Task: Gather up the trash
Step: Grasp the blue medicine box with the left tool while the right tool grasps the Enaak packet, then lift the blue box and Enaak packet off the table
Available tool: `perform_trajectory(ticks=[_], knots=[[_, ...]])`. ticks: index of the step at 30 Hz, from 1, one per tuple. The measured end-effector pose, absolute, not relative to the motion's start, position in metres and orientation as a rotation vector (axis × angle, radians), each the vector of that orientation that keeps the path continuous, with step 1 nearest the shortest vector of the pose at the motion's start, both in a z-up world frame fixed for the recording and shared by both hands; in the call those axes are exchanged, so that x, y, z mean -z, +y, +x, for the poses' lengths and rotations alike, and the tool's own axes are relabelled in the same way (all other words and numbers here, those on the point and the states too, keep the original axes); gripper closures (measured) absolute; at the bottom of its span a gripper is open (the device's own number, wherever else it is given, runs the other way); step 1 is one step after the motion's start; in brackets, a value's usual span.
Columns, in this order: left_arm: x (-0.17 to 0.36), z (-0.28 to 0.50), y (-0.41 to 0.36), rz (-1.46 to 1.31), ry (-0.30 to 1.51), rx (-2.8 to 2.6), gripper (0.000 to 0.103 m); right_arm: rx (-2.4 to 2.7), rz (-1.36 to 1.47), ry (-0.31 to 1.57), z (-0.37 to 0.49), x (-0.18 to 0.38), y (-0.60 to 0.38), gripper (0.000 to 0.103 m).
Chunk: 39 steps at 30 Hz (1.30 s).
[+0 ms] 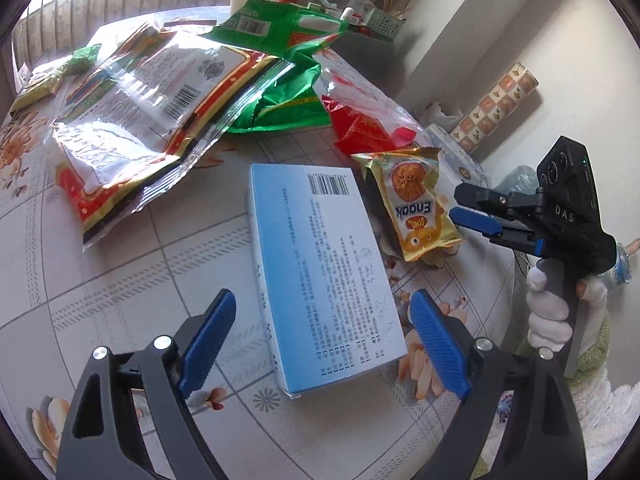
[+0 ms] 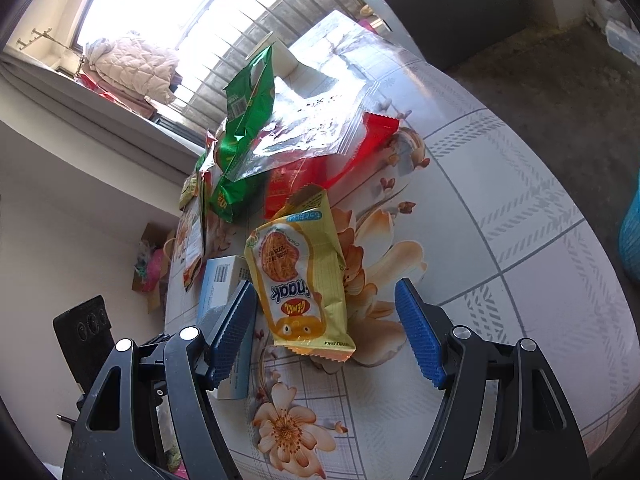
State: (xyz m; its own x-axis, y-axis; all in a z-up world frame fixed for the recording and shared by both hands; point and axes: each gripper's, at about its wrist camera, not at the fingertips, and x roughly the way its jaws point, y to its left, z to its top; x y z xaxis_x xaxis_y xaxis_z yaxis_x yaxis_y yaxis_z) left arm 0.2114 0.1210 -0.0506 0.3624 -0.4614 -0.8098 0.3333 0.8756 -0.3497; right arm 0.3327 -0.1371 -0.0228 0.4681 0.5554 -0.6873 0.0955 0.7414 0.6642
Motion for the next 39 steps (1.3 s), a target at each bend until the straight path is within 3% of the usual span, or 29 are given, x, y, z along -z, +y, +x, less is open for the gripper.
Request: perform_trajectory(ticks=[3, 6, 12, 17, 30, 34, 37, 39], knots=[[0.052, 0.213, 0.115, -0.128, 1.079, 0.482, 0.016, -0.309, 0.654, 1.068, 0.336, 0.021, -0.128, 0.039], [0.054, 0.221, 0.098, -0.077, 1.065, 0.424, 0.016, -0.294, 0.579, 1.082, 0.337, 0.018, -0.118, 0.050], [0.065, 0.218, 0.089, -0.026, 1.060, 0.366, 0.020, -0.302, 0.527, 1.120, 0.330, 0.022, -0.104, 0.087], [0.066, 0.209, 0.090, -0.022, 1.055, 0.349, 0.028, -0.334, 0.576, 1.127, 0.318, 0.027, -0.109, 0.092], [0.062, 0.158, 0.111, -0.112, 1.127, 0.308, 0.028, -0.418, 0.583, 1.154, 0.273, 0.014, -0.107, 0.094], [0.061, 0.157, 0.114, -0.123, 1.118, 0.282, 0.028, -0.431, 0.571, 1.146, 0.276, 0.011, -0.101, 0.087], [0.058, 0.160, 0.116, -0.138, 1.105, 0.273, 0.027, -0.425, 0.572, 1.141, 0.280, 0.011, -0.097, 0.073], [0.055, 0.162, 0.115, -0.135, 1.092, 0.268, 0.026, -0.427, 0.574, 1.134, 0.279, 0.011, -0.097, 0.069]])
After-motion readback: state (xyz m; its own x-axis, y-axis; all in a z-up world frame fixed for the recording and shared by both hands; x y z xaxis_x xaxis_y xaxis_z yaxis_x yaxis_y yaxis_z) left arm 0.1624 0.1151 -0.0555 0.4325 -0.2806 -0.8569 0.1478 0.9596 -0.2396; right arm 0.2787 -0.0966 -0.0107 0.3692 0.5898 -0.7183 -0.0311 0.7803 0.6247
